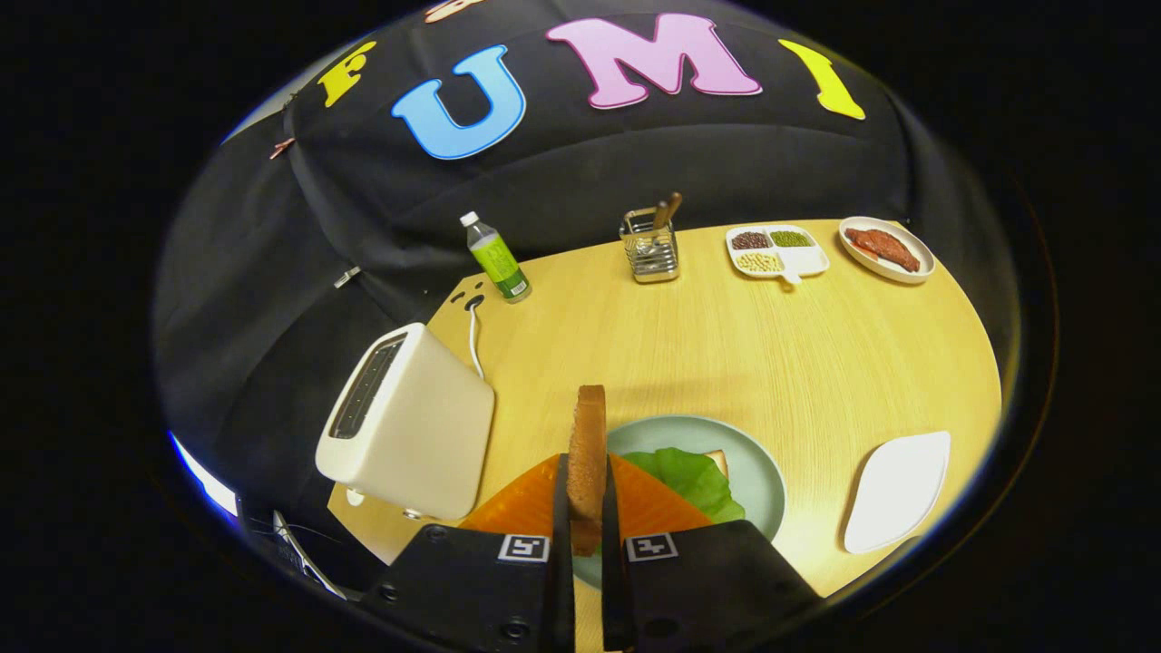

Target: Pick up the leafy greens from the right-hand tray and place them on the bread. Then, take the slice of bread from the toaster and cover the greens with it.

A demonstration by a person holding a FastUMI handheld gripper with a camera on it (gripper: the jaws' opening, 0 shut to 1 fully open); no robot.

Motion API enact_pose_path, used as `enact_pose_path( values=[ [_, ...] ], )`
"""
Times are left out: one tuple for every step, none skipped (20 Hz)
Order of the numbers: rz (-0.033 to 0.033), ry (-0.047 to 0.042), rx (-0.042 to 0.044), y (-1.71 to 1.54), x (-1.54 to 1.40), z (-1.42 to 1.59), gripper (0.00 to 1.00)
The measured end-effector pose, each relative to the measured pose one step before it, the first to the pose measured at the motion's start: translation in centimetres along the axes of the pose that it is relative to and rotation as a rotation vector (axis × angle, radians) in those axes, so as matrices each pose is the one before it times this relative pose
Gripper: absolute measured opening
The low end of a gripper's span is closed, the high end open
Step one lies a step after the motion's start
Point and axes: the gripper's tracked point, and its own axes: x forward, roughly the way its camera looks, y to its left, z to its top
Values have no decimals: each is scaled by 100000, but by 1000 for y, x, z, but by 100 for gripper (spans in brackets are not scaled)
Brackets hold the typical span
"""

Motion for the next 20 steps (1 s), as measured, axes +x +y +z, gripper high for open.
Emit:
enact_pose_path(
  values=[
    [-892, 249, 950, -560, 226, -263, 16],
    [-1149, 193, 444, -736, 116, -262, 16],
    [-1186, -194, 418, -706, 90, -116, 16],
    [-1042, -353, 710, -707, 184, -9, 17],
    [-1209, -369, 754, -699, 35, -114, 17],
    [-1477, 119, 336, -760, -4, -215, 19],
    [-1575, 168, -515, -731, 143, -269, 24],
    [-1876, 291, -1391, -850, 50, -290, 30],
    [-2412, -90, -1791, -942, 73, -211, 31],
    [-2413, -128, -2210, -794, 40, -231, 42],
    [-1585, 290, -1842, -749, 64, -375, 51],
    [-1619, 275, -1446, -698, -140, -210, 58],
    [-912, 143, -1192, -487, -51, -155, 64],
    [78, -274, -579, -182, -263, -80, 78],
    [-188, -979, -457, -412, -739, 358, 86],
    [85, -1619, -76, 24, 105, 126, 100],
    [-765, -2196, -295, -358, -693, 762, 100],
    [-494, -2598, -99, -248, -724, 753, 99],
    [-566, -3087, 182, -200, -672, 1172, 99],
    [-893, -3406, 103, -309, -976, 1188, 99]
  ],
)
